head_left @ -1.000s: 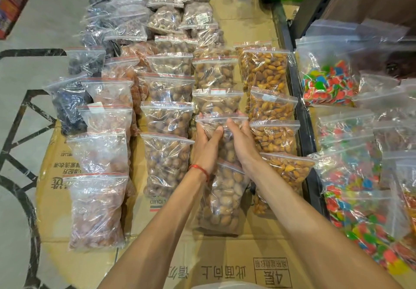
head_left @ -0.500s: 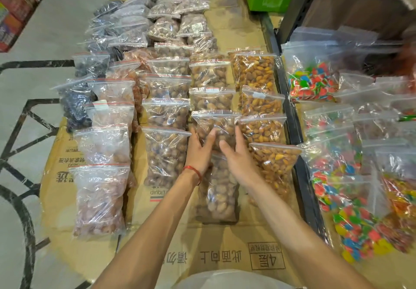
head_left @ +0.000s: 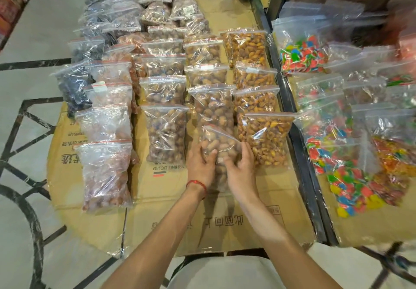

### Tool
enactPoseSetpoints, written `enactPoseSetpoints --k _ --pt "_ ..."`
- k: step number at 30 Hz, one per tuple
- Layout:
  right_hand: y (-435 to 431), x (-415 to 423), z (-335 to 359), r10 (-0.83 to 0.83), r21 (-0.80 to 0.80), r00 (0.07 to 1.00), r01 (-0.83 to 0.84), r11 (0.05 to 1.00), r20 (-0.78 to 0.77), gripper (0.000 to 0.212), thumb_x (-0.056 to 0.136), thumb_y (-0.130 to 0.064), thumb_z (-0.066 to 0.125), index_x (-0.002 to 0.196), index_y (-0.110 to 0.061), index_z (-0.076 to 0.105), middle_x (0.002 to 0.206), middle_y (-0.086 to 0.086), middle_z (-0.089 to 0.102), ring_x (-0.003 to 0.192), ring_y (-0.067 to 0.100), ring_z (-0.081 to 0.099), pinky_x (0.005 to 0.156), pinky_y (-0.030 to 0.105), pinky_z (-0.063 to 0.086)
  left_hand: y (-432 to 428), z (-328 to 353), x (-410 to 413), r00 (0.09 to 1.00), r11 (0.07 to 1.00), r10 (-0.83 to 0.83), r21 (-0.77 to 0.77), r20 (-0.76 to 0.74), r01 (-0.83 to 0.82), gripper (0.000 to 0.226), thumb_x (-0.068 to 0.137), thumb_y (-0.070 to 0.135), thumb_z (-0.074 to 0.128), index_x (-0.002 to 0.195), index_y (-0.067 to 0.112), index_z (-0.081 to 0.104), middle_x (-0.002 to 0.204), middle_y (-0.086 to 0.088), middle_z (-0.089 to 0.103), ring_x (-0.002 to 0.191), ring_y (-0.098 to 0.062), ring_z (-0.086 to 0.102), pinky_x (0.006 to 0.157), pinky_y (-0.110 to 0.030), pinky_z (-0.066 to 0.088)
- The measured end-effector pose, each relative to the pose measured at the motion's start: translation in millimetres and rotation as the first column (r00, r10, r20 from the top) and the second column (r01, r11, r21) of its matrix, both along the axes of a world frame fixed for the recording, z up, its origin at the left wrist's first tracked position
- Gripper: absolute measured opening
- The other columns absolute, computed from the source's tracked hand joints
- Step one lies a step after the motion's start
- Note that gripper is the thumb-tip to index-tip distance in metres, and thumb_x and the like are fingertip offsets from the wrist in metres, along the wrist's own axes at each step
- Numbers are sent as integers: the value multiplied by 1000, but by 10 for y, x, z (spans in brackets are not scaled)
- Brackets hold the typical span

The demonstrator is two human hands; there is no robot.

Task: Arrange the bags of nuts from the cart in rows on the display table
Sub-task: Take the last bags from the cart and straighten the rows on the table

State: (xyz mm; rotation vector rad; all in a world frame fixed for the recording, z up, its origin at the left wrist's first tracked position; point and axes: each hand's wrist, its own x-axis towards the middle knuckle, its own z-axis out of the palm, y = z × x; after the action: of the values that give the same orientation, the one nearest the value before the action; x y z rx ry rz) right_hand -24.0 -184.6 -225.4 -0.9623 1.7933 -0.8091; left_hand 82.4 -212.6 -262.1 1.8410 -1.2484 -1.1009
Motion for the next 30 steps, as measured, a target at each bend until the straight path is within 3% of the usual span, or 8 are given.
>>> enactPoseSetpoints --k 5,8,12,15,18,21,26,30 --pt "111 -27 -340 -147 105 974 131 986 174 99 68 -71 60 158 -40 32 157 1 53 136 21 58 113 54 49 46 -49 42 982 996 84 49 -170 -77 19 95 31 67 111 22 66 119 -13 72 111 -32 67 101 -54 53" --pt "32 -1 -163 -127 144 961 93 985 247 81 89 -55 64 161 -33 34 160 0 48 142 23 53 118 53 45 58 41 57 957 994 87 83 -277 -67 12 99 27 67 108 20 64 99 -10 74 90 -31 71 88 -49 61" --pt "-96 4 -48 -198 181 930 147 972 308 48 109 -35 55 153 -23 42 149 3 58 128 25 63 109 52 54 49 56 90 959 999 25 45 -281 -13 36 90 44 67 117 22 64 113 -5 74 106 -24 70 98 -50 56" --pt "-143 -10 -21 -229 178 916 178 968 329 44 107 -38 60 148 -25 49 132 1 68 108 21 72 102 52 59 52 91 111 953 1000 1 -3 -304 -2 14 99 29 66 113 29 64 113 1 73 106 -13 69 99 -42 56" --pt "-230 -46 -30 -172 10 948 175 984 267 48 103 -37 67 148 -24 56 143 -6 62 127 12 61 112 41 50 -7 114 121 941 997 5 -67 -338 -30 18 102 19 64 118 29 63 118 3 71 108 -8 67 100 -35 54" --pt "-357 -86 -38 -108 -95 971 131 987 214 55 104 -33 66 156 -22 50 152 -10 52 139 5 46 111 26 38 -128 112 96 955 989 5 -138 -295 -48 22 99 32 66 120 35 61 122 5 63 111 -10 63 99 -35 51" --pt "-473 -65 -122 3 -51 978 8 999 210 93 93 -64 62 169 -29 20 173 -9 29 157 12 29 130 45 29 -280 80 53 971 1000 19 -3 -239 -20 75 96 55 64 159 24 36 155 4 37 144 -11 40 122 -34 31" --pt "-582 -128 -92 8 -49 953 7 999 303 74 108 -48 53 169 -23 19 155 -18 42 137 1 38 118 28 32 -341 10 -27 963 997 72 29 -258 -67 96 80 89 52 157 33 34 160 4 45 147 -17 42 122 -49 35"
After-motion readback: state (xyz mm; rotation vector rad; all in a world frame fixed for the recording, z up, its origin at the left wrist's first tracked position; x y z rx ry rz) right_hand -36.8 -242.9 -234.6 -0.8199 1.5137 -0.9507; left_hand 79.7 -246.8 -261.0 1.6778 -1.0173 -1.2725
